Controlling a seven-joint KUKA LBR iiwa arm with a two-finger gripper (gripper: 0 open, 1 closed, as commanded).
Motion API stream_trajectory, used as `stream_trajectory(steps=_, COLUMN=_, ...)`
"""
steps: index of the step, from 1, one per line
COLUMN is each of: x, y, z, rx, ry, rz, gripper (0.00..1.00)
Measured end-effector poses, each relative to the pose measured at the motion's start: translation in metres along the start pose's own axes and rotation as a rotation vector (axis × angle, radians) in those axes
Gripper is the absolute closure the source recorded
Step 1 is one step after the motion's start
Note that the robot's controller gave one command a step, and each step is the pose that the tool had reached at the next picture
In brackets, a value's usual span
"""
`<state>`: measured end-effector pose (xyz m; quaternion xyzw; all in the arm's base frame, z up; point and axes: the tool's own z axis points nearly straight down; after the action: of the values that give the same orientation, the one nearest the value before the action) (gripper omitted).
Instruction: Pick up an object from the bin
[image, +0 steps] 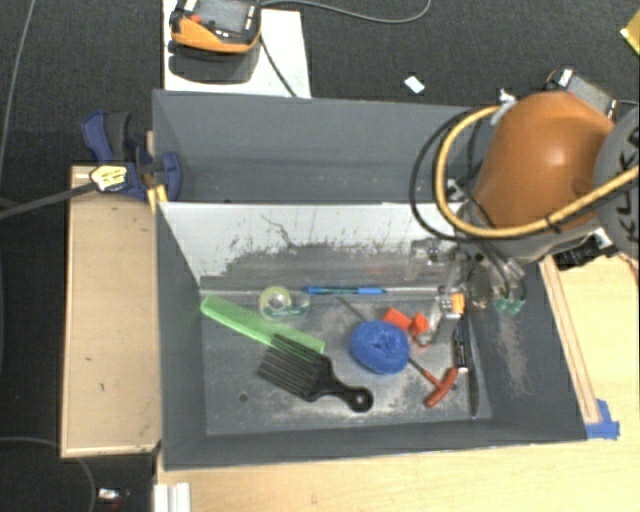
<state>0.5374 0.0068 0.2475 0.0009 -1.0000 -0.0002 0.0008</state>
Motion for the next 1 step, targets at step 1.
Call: stream_trajectory(steps=1, x=-0.0012, y=0.0000, z=-0.0025, rx=0.000, ry=-0.006, rz=0.000, gripper=0.00)
